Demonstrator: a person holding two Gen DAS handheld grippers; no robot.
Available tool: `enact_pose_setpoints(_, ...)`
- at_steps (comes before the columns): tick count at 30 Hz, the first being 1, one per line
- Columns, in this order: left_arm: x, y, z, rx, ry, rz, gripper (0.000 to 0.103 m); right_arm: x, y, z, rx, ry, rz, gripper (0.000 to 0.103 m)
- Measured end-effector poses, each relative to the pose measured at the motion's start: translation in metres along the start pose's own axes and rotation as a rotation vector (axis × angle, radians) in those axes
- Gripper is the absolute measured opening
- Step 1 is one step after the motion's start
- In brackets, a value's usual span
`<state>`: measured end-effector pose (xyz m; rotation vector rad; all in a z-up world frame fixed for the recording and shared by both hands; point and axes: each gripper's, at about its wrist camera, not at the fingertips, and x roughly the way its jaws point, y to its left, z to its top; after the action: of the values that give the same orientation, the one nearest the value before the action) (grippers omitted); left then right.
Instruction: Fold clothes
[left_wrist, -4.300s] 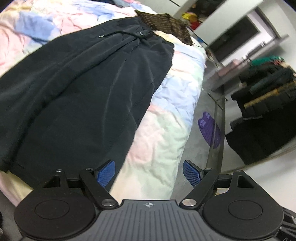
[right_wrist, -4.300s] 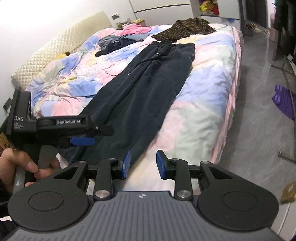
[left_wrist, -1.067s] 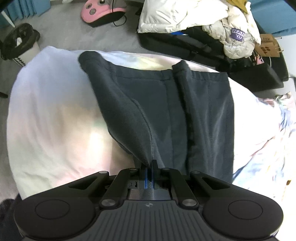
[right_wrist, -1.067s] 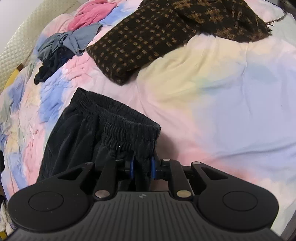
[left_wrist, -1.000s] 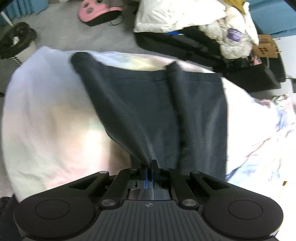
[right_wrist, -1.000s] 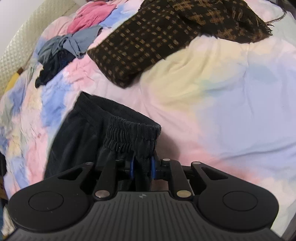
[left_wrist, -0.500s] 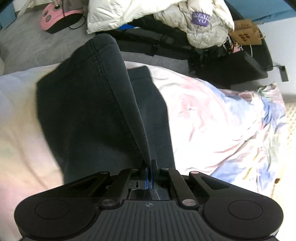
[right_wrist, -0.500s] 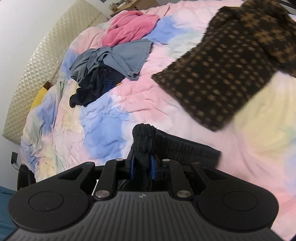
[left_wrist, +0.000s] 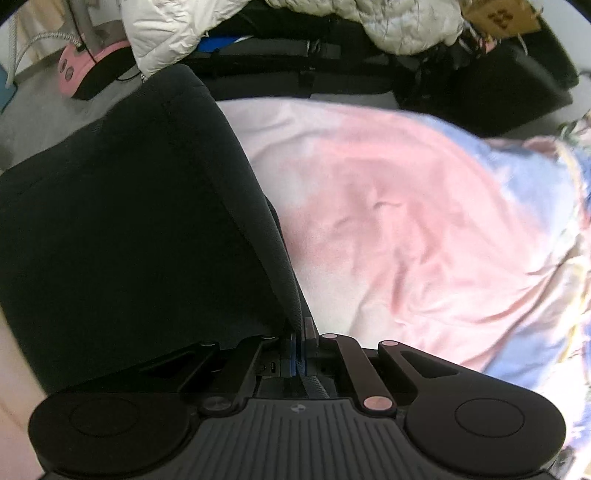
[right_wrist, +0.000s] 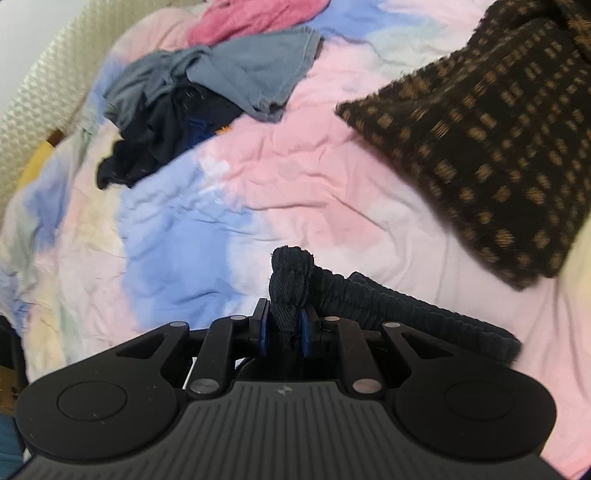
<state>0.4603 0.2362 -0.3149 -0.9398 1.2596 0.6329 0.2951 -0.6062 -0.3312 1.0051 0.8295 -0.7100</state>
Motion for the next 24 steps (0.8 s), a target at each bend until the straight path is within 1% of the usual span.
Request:
enact_pose_setpoints(2,0.007,-0.004,-0.001,0.016,-0.002,-0.013,0.005,0.013,0.007,-0.002,-0.021,0.004,-0.030,0.020)
enact_pose_setpoints(4,0.008,-0.002,-0.003,0.016,-0.005,-0.051,0.008,0.018,0.016,-0.003,-0.070,0.013,-0.058,0.023)
enact_pose_setpoints(6,0.005,-0.001,-0.005,0.021,-0.005,-0.092,0.017,0.018,0.024,-0.003,-0.122,0.022,-0.074,0.026)
enact_pose_setpoints(8,-0.002,0.001,-0.008,0.036,-0.015,-0.137,0.033,0.016,0.030,-0.003,-0.163,0.026,-0.080,0.033)
enact_pose_setpoints(10,-0.012,0.006,-0.013,0.046,-0.029,-0.175,0.043,0.007,0.031,-0.003,-0.174,0.015,-0.064,0.038)
enact_pose_setpoints(11,-0.017,0.010,-0.015,0.047,-0.030,-0.197,0.047,0.001,0.032,-0.003,-0.179,0.008,-0.059,0.040)
enact_pose_setpoints(12,-0.023,0.015,-0.017,0.046,-0.032,-0.217,0.048,-0.005,0.032,-0.005,-0.186,-0.002,-0.056,0.041)
enact_pose_setpoints(13,-0.028,0.022,-0.018,0.040,-0.038,-0.230,0.050,-0.012,0.032,-0.007,-0.194,-0.010,-0.054,0.045)
enact_pose_setpoints(17,-0.056,0.063,-0.012,0.058,-0.060,-0.251,0.062,-0.041,0.031,-0.020,-0.223,-0.031,-0.058,0.053)
enact_pose_setpoints(20,-0.080,0.107,-0.008,0.034,-0.088,-0.276,0.068,-0.064,0.029,-0.037,-0.261,-0.031,-0.070,0.053)
enact_pose_setpoints(22,-0.092,0.139,0.000,0.014,-0.105,-0.291,0.069,-0.079,0.026,-0.053,-0.281,-0.017,-0.084,0.053)
enact_pose_setpoints(24,-0.101,0.165,0.001,-0.016,-0.118,-0.299,0.072,-0.093,0.023,-0.071,-0.299,0.000,-0.100,0.053)
